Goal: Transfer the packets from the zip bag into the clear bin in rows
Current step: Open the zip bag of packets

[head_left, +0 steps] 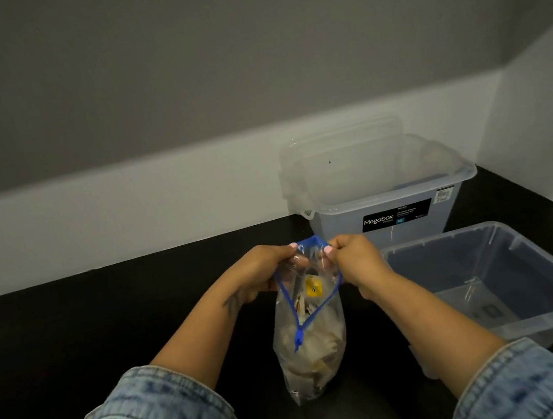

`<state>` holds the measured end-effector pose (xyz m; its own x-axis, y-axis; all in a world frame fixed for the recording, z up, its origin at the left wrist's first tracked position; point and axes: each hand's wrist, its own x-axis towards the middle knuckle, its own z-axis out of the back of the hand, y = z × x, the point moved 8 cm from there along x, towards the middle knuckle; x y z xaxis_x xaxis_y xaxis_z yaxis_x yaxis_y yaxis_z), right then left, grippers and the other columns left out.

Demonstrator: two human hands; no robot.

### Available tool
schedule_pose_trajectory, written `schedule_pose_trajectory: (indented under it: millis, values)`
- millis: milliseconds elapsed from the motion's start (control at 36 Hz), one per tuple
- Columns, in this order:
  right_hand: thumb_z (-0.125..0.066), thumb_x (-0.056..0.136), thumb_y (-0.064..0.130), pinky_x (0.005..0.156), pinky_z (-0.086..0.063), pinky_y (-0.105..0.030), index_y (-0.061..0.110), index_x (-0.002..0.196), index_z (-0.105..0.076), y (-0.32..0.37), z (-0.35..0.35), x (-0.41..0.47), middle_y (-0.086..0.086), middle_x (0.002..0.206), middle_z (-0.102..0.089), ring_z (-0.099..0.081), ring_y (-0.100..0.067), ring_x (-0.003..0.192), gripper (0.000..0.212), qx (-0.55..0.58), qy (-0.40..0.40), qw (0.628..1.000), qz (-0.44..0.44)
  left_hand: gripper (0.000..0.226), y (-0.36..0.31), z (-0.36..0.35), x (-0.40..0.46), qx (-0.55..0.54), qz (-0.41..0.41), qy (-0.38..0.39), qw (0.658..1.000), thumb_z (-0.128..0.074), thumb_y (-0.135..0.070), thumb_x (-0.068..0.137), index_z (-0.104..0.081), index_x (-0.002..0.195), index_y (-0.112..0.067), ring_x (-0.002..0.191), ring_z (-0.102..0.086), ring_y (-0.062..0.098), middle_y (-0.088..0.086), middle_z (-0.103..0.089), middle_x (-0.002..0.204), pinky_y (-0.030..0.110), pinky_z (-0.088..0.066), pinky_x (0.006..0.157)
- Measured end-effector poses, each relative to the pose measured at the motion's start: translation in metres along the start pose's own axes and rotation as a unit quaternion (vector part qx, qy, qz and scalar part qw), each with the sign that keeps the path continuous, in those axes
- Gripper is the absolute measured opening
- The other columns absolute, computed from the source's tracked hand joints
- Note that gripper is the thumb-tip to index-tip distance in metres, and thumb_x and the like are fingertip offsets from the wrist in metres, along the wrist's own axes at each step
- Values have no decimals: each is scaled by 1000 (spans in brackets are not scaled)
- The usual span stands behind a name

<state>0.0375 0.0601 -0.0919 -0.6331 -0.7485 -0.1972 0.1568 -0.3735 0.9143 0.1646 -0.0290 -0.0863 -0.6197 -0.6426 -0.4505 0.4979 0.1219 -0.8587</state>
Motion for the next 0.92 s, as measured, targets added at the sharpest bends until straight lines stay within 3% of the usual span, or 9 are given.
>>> schedule_pose_trajectory:
  millis: [56,139,222,389,500,583,750,806,917]
  values:
    - [-47,98,11,67,-46,-30,15,71,-58,-5,-4,2,-2,71,-60,-54,-14,68,29,40,19,999,-32,27,10,-1,2,-113,24,31,993,-49,-27,96,-67,85,-10,77,-64,16,9,-68,88,30,-50,73]
    - [-43,99,9,59,-43,-26,14,76,-60,-11,-9,3,-5,71,-61,-54,-15,65,29,97,36,992,-66,30,18,-6,0,-263,46,69,961,-49,-26,95,-67,82,-7,63,-66,16,9,-69,75,27,-53,61]
    - [-42,100,9,67,-49,-30,12,79,-63,-17,-14,1,-7,73,-62,-58,-19,69,29,164,53,978,-114,33,21,-6,-1,-359,42,70,930,-48,-26,95,-68,83,-3,59,-67,18,12,-69,73,25,-56,54]
    - [-45,98,5,91,-50,-41,6,92,-62,-24,-25,1,-11,83,-63,-59,-21,74,17,271,88,940,-187,34,27,-8,4,-460,10,39,887,-46,-27,97,-66,91,-1,64,-69,22,15,-70,75,33,-60,64]
    - [-51,94,7,69,-47,-30,12,83,-61,-34,-20,1,-7,84,-60,-54,-17,74,16,153,76,970,-171,27,32,-1,5,-510,2,1,860,-48,-24,96,-64,105,-4,91,-65,30,21,-66,98,48,-51,79]
    - [-60,92,16,60,-45,-26,9,80,-63,-44,-17,-3,-8,80,-58,-50,-16,66,13,146,66,967,-199,28,34,5,7,-533,-8,-3,846,-45,-26,97,-64,109,-9,102,-60,34,21,-61,112,51,-49,84]
    - [-43,100,10,78,-49,-38,8,84,-60,-34,-38,-4,-5,72,-60,-58,-19,71,23,384,98,895,-203,31,45,4,16,-588,-10,-1,808,-48,-29,95,-60,115,-9,116,-55,37,24,-57,123,55,-39,102]
    - [-39,101,10,75,-50,-35,7,85,-58,-30,-41,-4,-4,70,-57,-56,-17,69,25,441,94,869,-204,30,49,3,13,-590,7,-5,808,-48,-26,96,-60,115,-7,106,-61,35,24,-61,116,54,-45,95]
    - [-35,102,10,62,-48,-29,4,87,-54,-29,-43,-5,-6,67,-49,-46,-15,58,25,508,80,827,-227,29,68,6,12,-580,66,-31,811,-47,-12,96,-58,121,-1,75,-70,22,20,-66,100,40,-60,64]
